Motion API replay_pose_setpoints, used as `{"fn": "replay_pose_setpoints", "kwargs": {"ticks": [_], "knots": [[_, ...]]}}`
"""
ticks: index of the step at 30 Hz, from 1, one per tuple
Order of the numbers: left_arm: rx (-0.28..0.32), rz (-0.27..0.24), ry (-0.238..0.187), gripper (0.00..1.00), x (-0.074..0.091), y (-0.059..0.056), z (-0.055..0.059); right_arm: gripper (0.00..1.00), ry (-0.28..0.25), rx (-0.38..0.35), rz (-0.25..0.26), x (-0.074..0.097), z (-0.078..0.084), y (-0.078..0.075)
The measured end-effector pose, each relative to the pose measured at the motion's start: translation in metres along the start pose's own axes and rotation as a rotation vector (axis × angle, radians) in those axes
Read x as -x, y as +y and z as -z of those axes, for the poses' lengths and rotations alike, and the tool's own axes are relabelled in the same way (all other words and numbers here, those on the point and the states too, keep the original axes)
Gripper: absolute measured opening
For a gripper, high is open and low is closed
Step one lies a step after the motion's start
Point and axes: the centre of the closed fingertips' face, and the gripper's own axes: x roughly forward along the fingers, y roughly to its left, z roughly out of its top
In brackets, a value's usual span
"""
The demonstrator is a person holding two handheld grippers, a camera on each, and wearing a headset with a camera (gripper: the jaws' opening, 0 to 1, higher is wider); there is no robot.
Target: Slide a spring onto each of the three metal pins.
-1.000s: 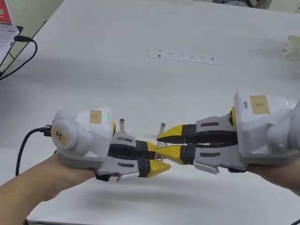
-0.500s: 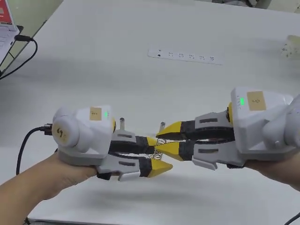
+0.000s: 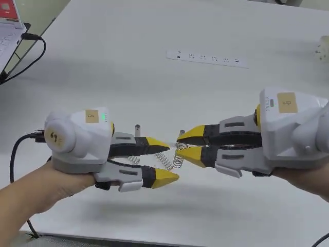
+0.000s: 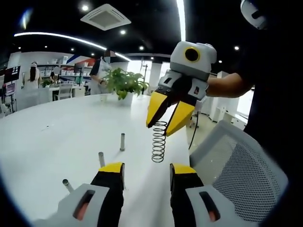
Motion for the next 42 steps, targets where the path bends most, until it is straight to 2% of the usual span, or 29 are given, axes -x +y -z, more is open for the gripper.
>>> {"fn": "replay_pose_setpoints", "kwargs": {"ticks": [12, 14, 18, 23, 25, 33, 42], "knots": [[-0.004, -0.115, 0.002, 0.60, 0.027, 0.022, 0.003, 0.07, 0.009, -0.010, 0.031, 0.004, 0.005, -0.008], [-0.001, -0.140, -0.006, 0.68, 0.032, 0.026, 0.004, 0.07, 0.015, -0.007, 0.037, 0.005, 0.007, -0.009], [-0.005, -0.185, 0.013, 0.79, 0.041, 0.035, 0.011, 0.07, 0.021, -0.009, 0.048, 0.007, 0.010, -0.012], [0.002, -0.226, -0.003, 0.91, 0.051, 0.043, 0.014, 0.07, 0.030, -0.012, 0.063, 0.010, 0.015, -0.014], [0.023, -0.237, -0.002, 0.97, 0.053, 0.047, 0.017, 0.07, 0.033, -0.015, 0.067, 0.011, 0.016, -0.014], [0.038, -0.269, 0.003, 0.98, 0.061, 0.054, 0.027, 0.07, 0.047, -0.009, 0.086, 0.014, 0.021, -0.017], [0.045, -0.286, -0.003, 0.98, 0.066, 0.057, 0.029, 0.07, 0.069, -0.015, 0.107, 0.021, 0.030, -0.021]]}}
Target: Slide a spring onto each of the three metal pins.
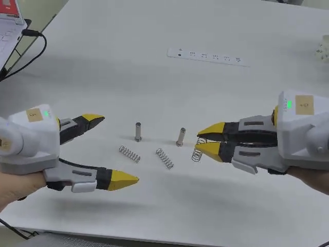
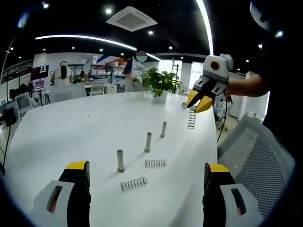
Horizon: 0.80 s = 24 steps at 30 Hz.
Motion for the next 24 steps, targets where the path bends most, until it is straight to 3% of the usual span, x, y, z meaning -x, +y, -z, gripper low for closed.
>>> {"fn": "replay_pose_setpoints", "kwargs": {"ticks": [8, 24], "knots": [[0.001, -0.005, -0.003, 0.98, 0.000, 0.001, -0.002, 0.07, 0.019, -0.016, 0.025, 0.005, 0.011, -0.009], [0.005, -0.018, 0.004, 0.98, 0.003, 0.001, 0.002, 0.07, 0.080, -0.055, 0.166, 0.029, 0.041, -0.055]]}}
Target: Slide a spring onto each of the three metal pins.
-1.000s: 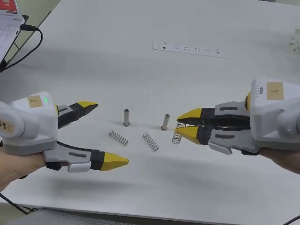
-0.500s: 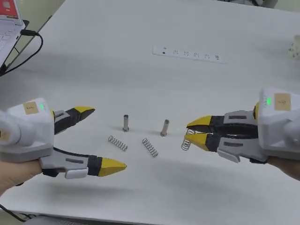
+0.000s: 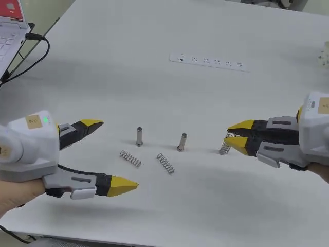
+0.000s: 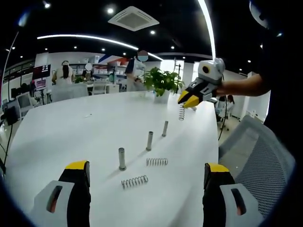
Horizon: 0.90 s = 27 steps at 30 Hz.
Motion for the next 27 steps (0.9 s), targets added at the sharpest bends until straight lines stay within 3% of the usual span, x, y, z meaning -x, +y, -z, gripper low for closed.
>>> {"fn": "replay_pose_setpoints", "kwargs": {"ticks": [11, 22, 27], "knots": [[0.004, -0.007, 0.000, 0.98, 0.001, 0.001, -0.001, 0.07, 0.019, -0.015, 0.056, 0.004, 0.011, -0.019], [0.018, -0.016, -0.004, 0.98, 0.005, 0.002, 0.001, 0.07, 0.022, -0.038, 0.126, -0.001, 0.013, -0.047], [0.026, -0.025, -0.009, 0.98, 0.007, 0.005, 0.002, 0.07, 0.028, -0.047, 0.137, -0.004, 0.017, -0.053]]}}
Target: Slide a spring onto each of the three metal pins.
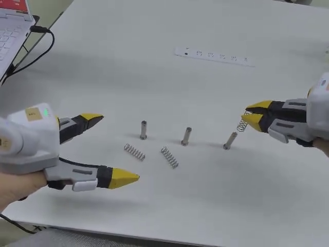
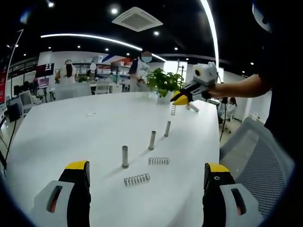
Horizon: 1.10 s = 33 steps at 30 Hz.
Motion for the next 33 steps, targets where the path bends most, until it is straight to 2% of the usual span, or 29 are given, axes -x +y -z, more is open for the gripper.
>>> {"fn": "replay_pose_setpoints", "kwargs": {"ticks": [6, 17, 33], "knots": [[0.007, -0.002, -0.011, 0.98, 0.000, 0.000, -0.002, 0.07, 0.011, -0.015, 0.008, -0.005, 0.006, -0.003], [0.009, -0.005, 0.003, 0.98, 0.000, 0.000, 0.003, 0.07, 0.025, -0.028, 0.006, -0.012, 0.014, -0.002], [0.012, -0.012, 0.004, 0.98, 0.003, 0.001, 0.004, 0.07, 0.034, -0.027, 0.002, -0.017, 0.017, 0.001]]}}
